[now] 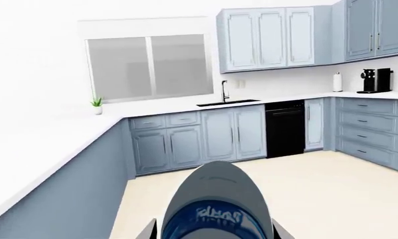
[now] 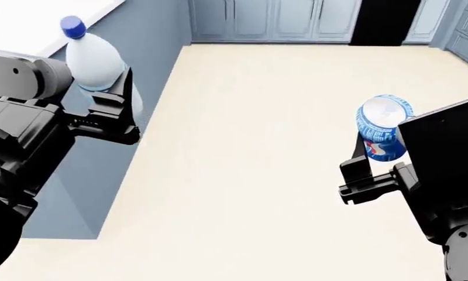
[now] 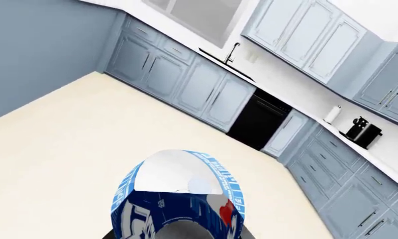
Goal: Move the drinks to the dining counter.
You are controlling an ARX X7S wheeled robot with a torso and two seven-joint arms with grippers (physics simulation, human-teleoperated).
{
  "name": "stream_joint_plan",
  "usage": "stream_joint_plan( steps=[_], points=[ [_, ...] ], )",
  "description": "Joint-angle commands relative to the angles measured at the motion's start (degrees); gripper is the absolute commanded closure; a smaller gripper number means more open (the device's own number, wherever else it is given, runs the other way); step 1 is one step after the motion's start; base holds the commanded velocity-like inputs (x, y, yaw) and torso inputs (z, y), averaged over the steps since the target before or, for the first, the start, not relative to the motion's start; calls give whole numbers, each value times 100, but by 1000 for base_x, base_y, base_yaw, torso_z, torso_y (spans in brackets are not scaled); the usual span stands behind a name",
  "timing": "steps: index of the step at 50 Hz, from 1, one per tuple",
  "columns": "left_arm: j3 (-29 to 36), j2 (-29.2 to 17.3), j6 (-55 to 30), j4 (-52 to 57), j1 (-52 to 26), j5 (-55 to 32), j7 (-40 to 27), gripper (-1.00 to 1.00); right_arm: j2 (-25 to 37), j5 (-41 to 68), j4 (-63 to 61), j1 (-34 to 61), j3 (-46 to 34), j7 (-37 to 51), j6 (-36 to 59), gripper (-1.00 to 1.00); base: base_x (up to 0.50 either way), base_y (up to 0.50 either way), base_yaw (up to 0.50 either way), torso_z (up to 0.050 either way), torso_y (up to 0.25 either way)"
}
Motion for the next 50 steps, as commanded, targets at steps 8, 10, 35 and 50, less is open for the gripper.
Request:
stream_joint_plan(
  steps=[8, 10, 35, 50],
  points=[
    [5, -16, 47, 5, -36, -1, -66, 100, 39, -127, -32, 0, 19, -45, 19, 100, -503, 127, 0, 0, 0],
    [1, -24, 53, 9, -25, -5, -66, 100, 39, -107, -36, 16, 20, -37, 17, 100, -503, 132, 0, 0, 5],
    [53, -65, 71, 40, -73, -25, -88, 100, 53, -73, -56, 72, -55, 15, 53, 100, -503, 130, 0, 0, 1],
    [103, -70, 77, 13, -145, -42, -86, 100, -13, -148, 5, 140, -152, -2, 126, 100, -503, 137, 0, 0, 1]
  ],
)
